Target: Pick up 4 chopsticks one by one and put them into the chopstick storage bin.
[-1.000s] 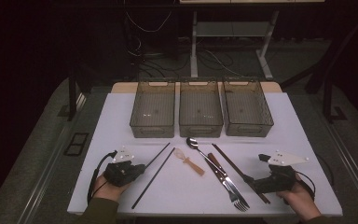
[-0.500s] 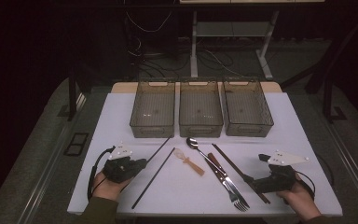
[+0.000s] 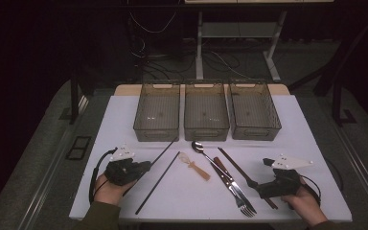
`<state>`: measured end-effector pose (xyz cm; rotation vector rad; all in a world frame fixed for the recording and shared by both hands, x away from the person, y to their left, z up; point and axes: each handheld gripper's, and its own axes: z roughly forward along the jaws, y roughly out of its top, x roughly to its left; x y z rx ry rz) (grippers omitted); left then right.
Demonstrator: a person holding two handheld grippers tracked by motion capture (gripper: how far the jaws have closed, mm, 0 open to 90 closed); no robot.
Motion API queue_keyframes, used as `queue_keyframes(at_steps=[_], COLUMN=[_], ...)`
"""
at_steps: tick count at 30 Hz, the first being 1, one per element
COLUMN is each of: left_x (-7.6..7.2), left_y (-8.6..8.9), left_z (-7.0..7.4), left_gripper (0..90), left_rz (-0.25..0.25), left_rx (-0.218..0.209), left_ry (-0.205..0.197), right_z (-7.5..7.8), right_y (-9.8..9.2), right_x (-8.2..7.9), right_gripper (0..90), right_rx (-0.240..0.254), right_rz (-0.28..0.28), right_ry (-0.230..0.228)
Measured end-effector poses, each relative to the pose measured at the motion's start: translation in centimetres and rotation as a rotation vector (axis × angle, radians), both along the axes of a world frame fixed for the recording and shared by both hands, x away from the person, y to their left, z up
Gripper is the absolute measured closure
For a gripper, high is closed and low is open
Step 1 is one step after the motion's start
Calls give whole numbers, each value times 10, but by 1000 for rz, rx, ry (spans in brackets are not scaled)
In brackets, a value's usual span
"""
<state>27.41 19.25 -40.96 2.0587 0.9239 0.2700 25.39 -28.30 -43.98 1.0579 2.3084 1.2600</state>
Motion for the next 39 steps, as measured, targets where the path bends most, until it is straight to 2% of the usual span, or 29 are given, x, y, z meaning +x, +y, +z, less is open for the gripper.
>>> queue_keyframes(at_steps=[9,12,23,33,39], left_x=[1,2,10,28,40], left_y=[2,3,0,-1,1], left_z=[9,11,18,29,35], left_gripper=[850,851,851,851,851], left_rz=[-7,-7,6,33,52], left_rx=[-34,-53,-73,-117,-129], left_ry=[-25,-22,-24,-49,-63], right_z=[1,1,1,1,2], right_y=[-2,-2,-2,-2,-2], right_x=[0,0,-1,-1,-2], right_gripper=[11,11,11,11,11], right_rx=[2,-1,-4,-1,2], right_rz=[-4,-2,-2,2,1], right_ry=[1,1,4,4,1])
